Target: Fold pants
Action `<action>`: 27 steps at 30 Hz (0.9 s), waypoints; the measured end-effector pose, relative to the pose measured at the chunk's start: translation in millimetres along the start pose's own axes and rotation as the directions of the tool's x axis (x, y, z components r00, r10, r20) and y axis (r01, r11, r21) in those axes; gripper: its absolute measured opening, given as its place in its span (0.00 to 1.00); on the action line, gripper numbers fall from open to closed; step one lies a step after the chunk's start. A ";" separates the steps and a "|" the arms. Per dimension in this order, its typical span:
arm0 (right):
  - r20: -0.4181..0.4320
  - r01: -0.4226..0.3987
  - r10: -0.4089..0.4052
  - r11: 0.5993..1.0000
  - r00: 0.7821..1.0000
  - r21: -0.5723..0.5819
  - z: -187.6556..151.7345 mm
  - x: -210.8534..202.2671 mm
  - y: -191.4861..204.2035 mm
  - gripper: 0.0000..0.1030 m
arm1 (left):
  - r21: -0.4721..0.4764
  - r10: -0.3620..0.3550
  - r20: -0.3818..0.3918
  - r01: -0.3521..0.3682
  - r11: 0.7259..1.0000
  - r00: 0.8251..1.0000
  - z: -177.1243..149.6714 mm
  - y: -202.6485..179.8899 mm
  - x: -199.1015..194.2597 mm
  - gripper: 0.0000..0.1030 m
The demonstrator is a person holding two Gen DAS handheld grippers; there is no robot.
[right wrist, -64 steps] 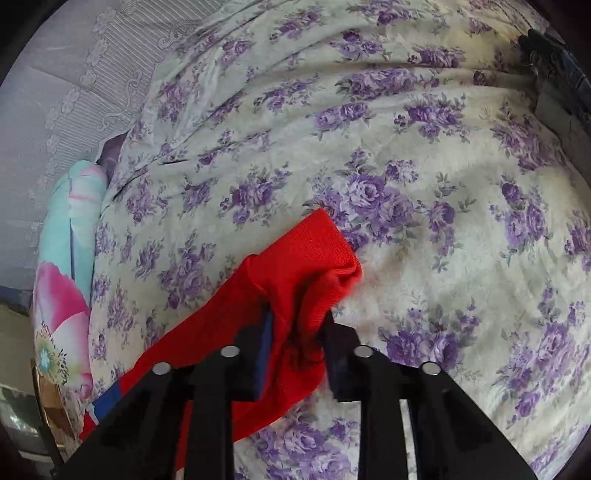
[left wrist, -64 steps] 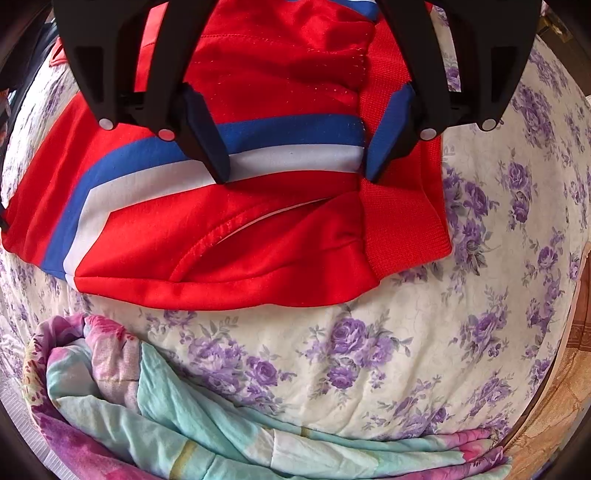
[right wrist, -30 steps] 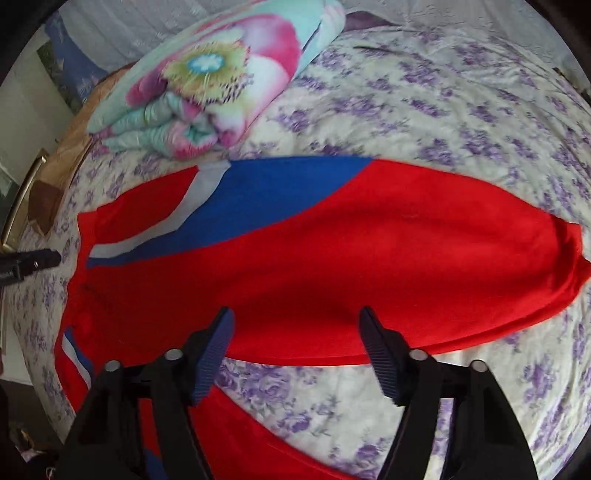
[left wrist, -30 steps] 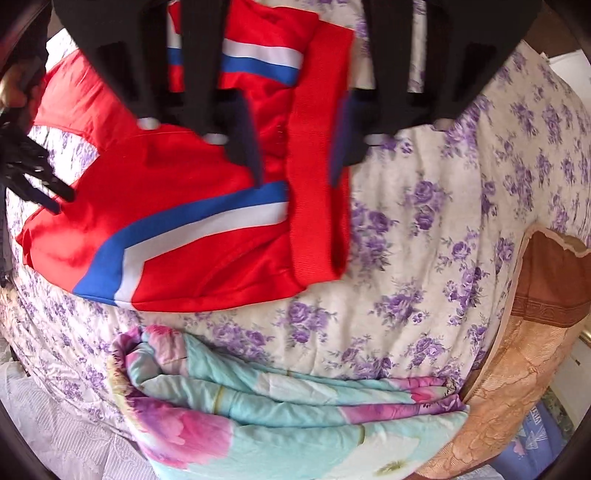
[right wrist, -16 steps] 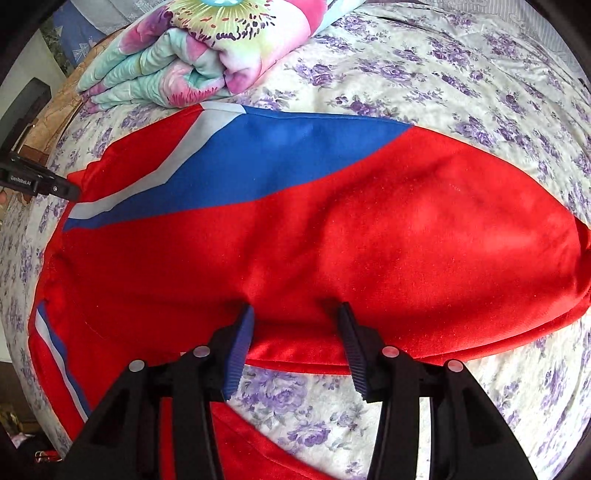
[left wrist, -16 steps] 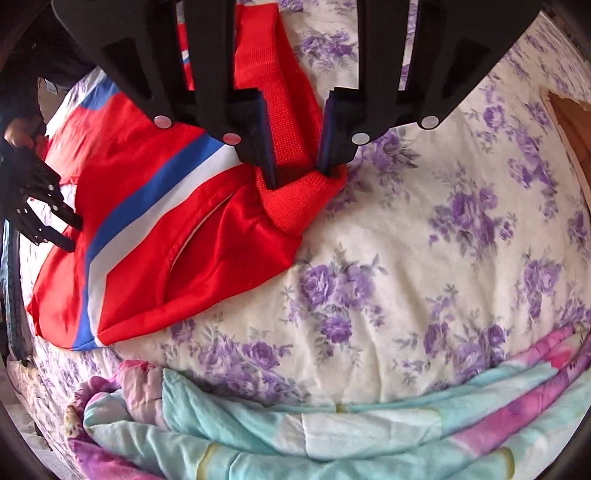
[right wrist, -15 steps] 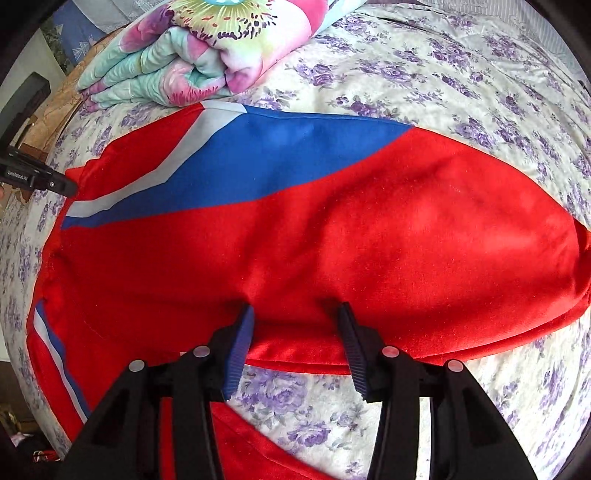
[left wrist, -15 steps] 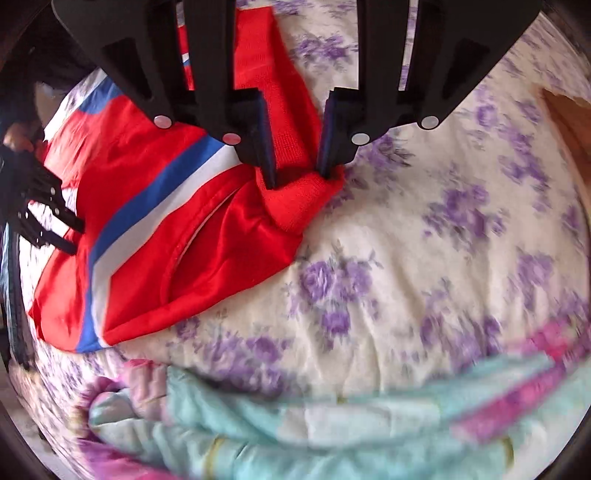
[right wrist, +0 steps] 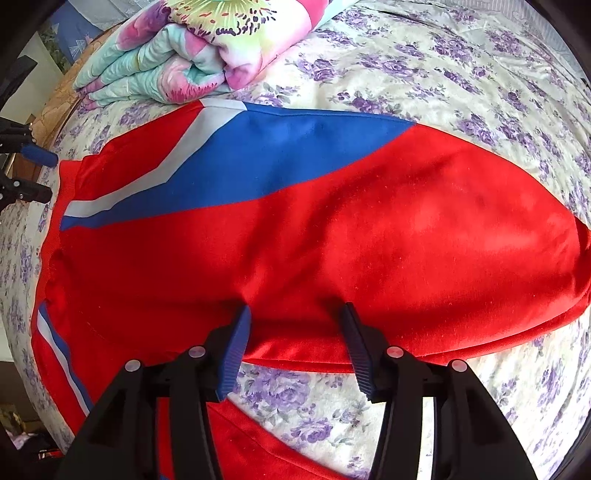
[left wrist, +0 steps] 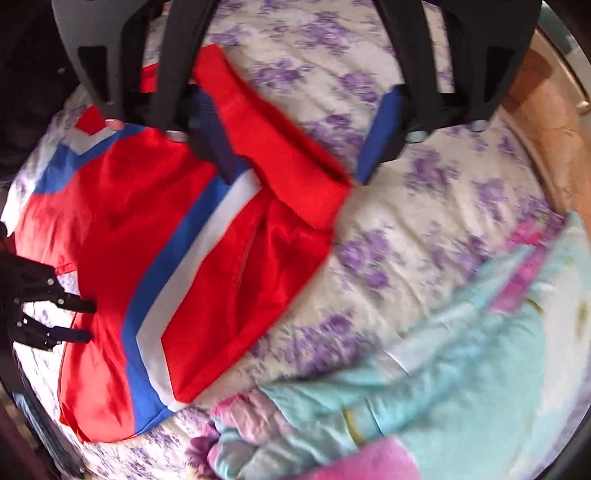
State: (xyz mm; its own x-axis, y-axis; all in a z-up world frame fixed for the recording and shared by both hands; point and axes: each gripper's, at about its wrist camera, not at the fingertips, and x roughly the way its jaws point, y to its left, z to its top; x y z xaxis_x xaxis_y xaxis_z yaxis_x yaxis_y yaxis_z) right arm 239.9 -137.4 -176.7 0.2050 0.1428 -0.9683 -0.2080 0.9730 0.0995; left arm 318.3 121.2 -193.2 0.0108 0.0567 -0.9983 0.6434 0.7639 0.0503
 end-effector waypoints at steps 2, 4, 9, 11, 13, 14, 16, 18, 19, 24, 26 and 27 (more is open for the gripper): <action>-0.001 0.001 -0.001 1.000 1.000 -0.002 -0.2 0.3 -1.0 0.50 | -0.022 -0.005 0.034 0.006 1.000 0.999 0.4 9.0 -14.6 0.70; -0.003 -0.002 0.002 1.000 1.000 -0.005 -4.5 -3.0 -9.5 0.51 | -0.045 -0.017 0.083 0.020 0.999 0.996 3.3 18.9 -26.0 0.73; -0.006 0.002 -0.002 1.000 1.000 -0.008 2.3 0.5 -6.8 0.53 | -0.084 -0.072 0.035 0.075 0.994 0.997 34.3 32.5 7.7 0.78; -0.006 0.006 -0.006 1.000 1.000 -0.013 4.3 3.7 -0.1 0.53 | -0.092 -0.103 -0.005 0.102 0.991 0.995 44.5 30.5 33.1 0.77; -0.006 0.007 -0.007 1.000 1.000 -0.016 5.2 4.6 1.2 0.53 | -0.108 -0.145 -0.044 0.140 0.984 0.988 49.5 27.1 56.8 0.77; -0.006 0.008 -0.008 1.000 1.000 -0.017 5.3 5.0 2.0 0.53 | -0.111 -0.162 -0.062 0.154 0.982 0.985 50.5 21.5 67.4 0.77; -0.006 0.007 -0.007 1.000 1.000 -0.019 5.3 5.3 2.3 0.54 | -0.076 -0.136 -0.047 0.133 0.988 0.990 48.1 9.3 72.5 0.76; -0.005 0.003 -0.004 1.000 1.000 -0.018 4.9 5.4 1.7 0.54 | -0.024 -0.155 -0.015 0.155 0.988 0.988 40.7 -7.1 64.0 0.43; -0.005 0.003 -0.003 1.000 1.000 -0.020 5.9 6.4 2.2 0.54 | -0.010 -0.145 -0.002 0.145 0.989 0.989 36.1 -15.0 59.6 0.37; -0.032 0.002 -0.005 0.998 0.999 -0.069 9.5 4.9 5.6 0.54 | 0.005 -0.131 0.080 0.131 0.991 0.988 15.0 -24.4 35.5 0.20; -0.043 -0.044 0.040 0.994 0.998 -0.096 20.8 -7.3 4.9 0.54 | 0.004 -0.121 0.104 0.122 0.993 0.987 3.4 -25.5 27.2 0.20; -0.019 -0.080 0.078 0.990 0.997 -0.116 31.0 -19.2 3.9 0.54 | 0.004 -0.120 0.113 0.121 0.993 0.986 -2.4 -21.2 22.5 0.20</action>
State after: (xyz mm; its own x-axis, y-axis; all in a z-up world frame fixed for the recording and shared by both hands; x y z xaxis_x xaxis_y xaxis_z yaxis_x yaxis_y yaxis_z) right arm 264.8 -130.7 -150.6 0.1699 0.2148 -0.9618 -0.3336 0.9309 0.1490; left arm 303.1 107.8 -216.6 0.0194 -0.1085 -0.9939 0.6428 0.7628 -0.0708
